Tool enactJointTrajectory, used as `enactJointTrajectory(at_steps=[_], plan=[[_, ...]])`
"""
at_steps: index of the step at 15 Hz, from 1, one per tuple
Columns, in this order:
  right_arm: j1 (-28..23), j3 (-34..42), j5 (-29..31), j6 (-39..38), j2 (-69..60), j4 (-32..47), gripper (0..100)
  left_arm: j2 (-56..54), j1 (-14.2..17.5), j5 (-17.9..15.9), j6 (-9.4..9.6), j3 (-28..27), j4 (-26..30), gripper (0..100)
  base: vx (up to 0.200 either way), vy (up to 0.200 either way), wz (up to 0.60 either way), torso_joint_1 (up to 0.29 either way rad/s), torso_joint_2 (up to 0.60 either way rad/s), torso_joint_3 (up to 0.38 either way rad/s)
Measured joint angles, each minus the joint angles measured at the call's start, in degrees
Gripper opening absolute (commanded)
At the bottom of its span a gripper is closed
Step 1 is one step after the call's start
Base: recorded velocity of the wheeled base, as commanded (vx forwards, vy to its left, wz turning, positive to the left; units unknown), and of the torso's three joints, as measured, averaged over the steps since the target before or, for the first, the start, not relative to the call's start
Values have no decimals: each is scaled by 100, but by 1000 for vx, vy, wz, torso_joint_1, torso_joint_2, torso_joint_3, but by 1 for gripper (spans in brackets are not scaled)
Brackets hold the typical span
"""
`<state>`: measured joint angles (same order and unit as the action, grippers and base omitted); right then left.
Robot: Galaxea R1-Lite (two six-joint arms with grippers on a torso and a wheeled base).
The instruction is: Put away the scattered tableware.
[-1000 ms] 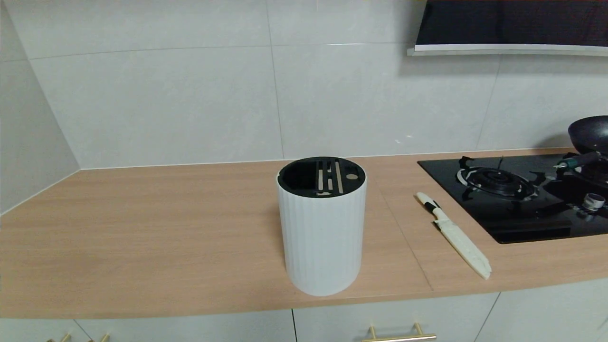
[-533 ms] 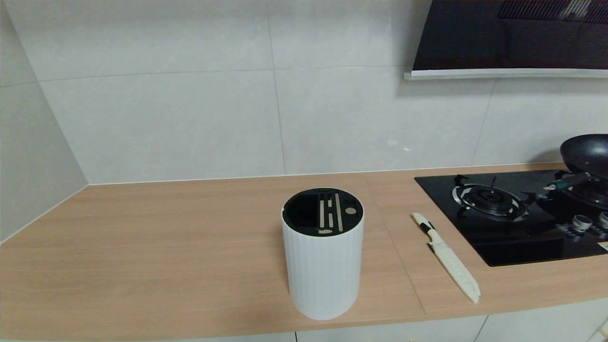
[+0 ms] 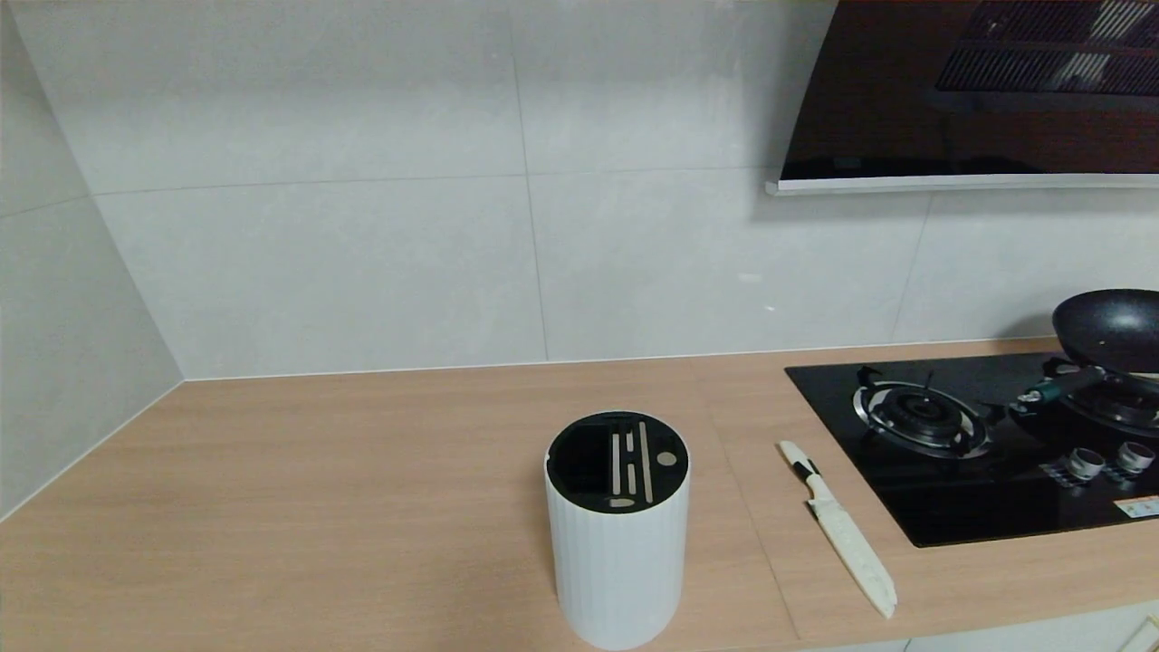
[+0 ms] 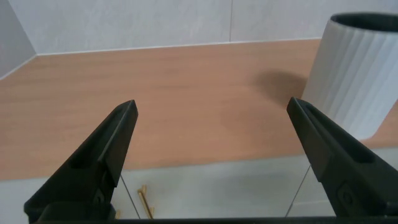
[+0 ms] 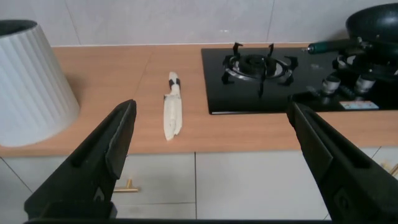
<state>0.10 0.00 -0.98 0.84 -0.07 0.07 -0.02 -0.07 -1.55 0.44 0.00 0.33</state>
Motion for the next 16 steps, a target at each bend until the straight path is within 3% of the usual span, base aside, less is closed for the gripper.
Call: enactJointTrajectory(at_steps=[11,16], plan=[[1,-55,-13,85,18,-34,100,0,-2,2,0,0,0,100,0,0,0,7,-14,-8],[207,-1152,-345,46,1354,-89,100,0,0,2,0,0,0,100,0,0,0,0,0,0]])
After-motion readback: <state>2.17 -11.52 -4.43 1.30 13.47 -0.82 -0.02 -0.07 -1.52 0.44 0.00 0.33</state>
